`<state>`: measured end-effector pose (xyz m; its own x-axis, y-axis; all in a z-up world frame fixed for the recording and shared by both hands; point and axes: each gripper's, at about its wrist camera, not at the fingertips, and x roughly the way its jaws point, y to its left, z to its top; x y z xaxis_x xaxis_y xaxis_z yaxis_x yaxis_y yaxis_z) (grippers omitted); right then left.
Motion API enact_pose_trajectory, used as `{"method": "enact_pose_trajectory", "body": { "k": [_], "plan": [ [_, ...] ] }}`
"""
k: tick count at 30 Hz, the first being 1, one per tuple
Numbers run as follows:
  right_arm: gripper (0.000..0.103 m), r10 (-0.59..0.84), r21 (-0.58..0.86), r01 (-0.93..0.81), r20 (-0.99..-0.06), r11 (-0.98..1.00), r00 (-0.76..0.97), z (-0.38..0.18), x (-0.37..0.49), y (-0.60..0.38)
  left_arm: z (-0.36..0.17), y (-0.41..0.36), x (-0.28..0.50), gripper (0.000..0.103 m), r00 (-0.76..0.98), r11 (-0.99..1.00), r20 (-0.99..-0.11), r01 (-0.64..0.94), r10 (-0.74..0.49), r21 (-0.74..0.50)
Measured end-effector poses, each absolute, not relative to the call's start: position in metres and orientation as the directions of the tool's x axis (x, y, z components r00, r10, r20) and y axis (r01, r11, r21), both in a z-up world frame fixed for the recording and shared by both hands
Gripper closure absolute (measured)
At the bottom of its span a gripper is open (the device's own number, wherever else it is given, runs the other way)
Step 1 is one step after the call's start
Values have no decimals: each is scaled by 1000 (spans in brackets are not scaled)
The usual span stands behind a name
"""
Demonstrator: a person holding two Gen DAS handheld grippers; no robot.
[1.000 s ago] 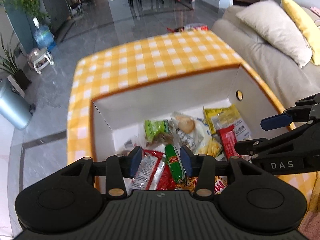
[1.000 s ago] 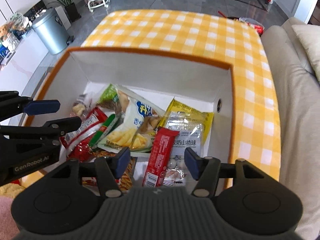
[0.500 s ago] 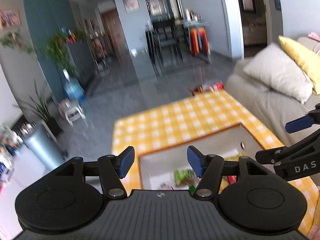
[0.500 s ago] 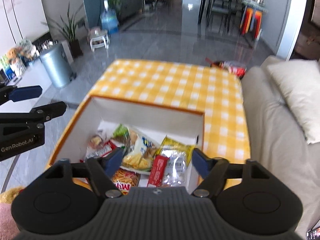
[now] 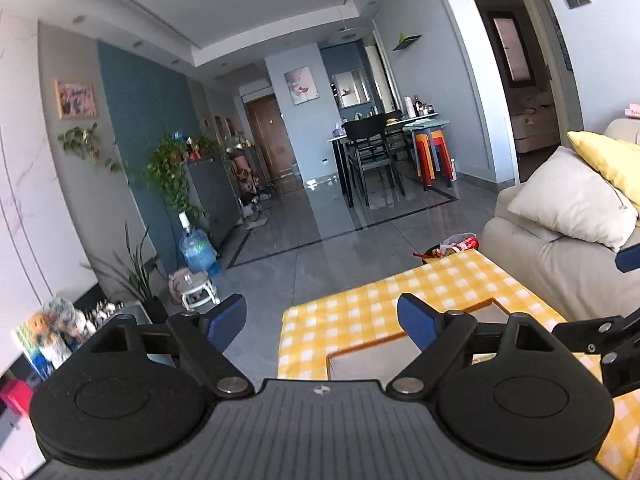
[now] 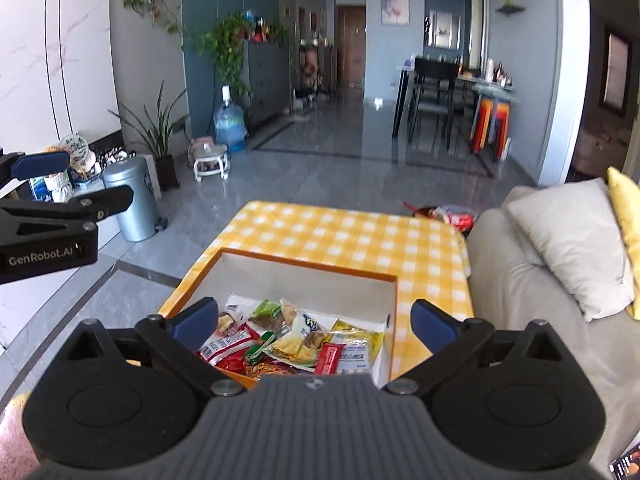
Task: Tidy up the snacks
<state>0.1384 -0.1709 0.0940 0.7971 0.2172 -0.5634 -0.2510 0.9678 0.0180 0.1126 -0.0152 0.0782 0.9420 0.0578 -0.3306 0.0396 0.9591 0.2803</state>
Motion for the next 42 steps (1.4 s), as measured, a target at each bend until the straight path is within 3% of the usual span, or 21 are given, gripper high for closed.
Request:
{"method": "enact_pose_trajectory", "body": {
  "k": [7, 14, 22, 42],
  "plan": [
    [4, 183, 56, -185, -573, 981, 799, 73, 109, -172, 50, -10, 94, 0, 920, 964, -374, -15, 117, 264],
    [4, 123, 37, -127, -607, 991, 785, 40, 105, -166, 15, 3, 95, 0, 857, 983, -499, -45, 129, 177],
    [4, 95, 38, -95, -673, 995, 733, 4, 120, -164, -8, 8, 95, 0, 791, 984, -597, -41, 137, 172],
    [4, 94, 35, -97, -702, 995, 706, -20, 130, -167, -22, -1, 103, 0, 751, 986, -651, -3, 112, 166]
  ]
}}
